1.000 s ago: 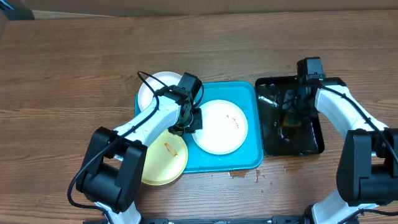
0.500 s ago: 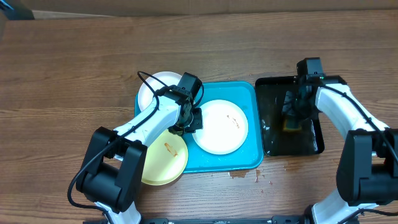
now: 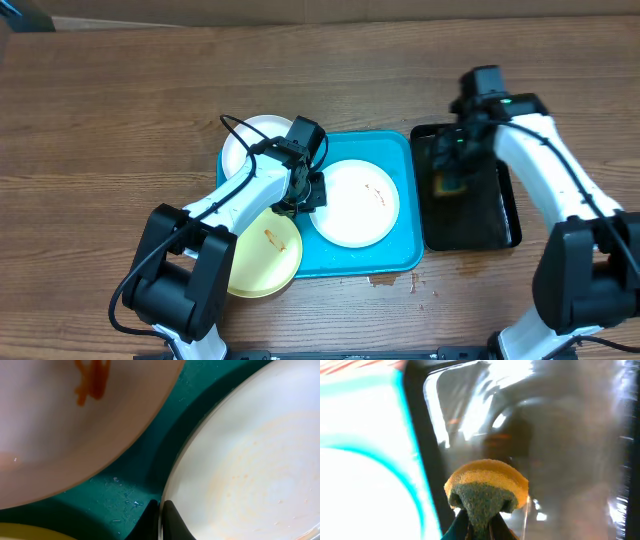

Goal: Clean dirty plates on tray and stack at the side
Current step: 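Lift the green sponge from the water with the right gripper, then scrub the held white plate with the sponge in the right gripper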

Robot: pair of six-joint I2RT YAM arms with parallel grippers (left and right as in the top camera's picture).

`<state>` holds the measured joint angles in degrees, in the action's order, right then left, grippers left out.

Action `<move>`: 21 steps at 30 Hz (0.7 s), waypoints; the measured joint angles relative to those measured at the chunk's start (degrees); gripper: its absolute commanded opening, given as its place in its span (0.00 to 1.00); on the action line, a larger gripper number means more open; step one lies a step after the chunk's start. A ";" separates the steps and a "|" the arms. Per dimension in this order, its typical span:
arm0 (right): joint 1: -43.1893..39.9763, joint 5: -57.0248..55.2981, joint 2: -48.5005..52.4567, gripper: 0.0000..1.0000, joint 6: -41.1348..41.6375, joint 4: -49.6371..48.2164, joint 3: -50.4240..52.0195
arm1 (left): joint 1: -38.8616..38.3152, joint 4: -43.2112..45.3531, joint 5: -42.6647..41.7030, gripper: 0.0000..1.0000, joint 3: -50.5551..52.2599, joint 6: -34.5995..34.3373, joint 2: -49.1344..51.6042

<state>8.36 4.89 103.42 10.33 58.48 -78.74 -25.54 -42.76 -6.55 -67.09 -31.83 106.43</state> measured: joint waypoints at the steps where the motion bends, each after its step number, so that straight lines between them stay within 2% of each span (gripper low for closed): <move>1: 1.62 0.35 0.00 0.04 -0.70 -0.02 -0.07 | 0.00 0.00 0.00 0.09 0.00 -0.07 0.00; 4: 6.32 0.81 0.00 0.04 -2.49 -0.37 -0.11 | 0.00 0.02 0.24 0.04 0.00 -0.46 0.00; 11: 15.45 -0.81 0.00 0.04 -4.17 -1.46 -0.11 | 0.00 0.68 0.37 0.04 0.00 -0.87 0.31; 16: 18.51 -5.29 0.00 0.04 -4.87 -3.19 -0.11 | 0.00 0.70 0.37 0.04 0.00 -0.87 0.35; 21: 20.83 -7.32 -0.02 0.04 -7.13 -9.68 1.70 | 0.00 0.72 0.37 0.04 0.00 -0.87 0.37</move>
<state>29.19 -2.44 103.39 3.20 48.80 -77.03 -25.54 -42.04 -6.17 -67.09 -32.71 106.80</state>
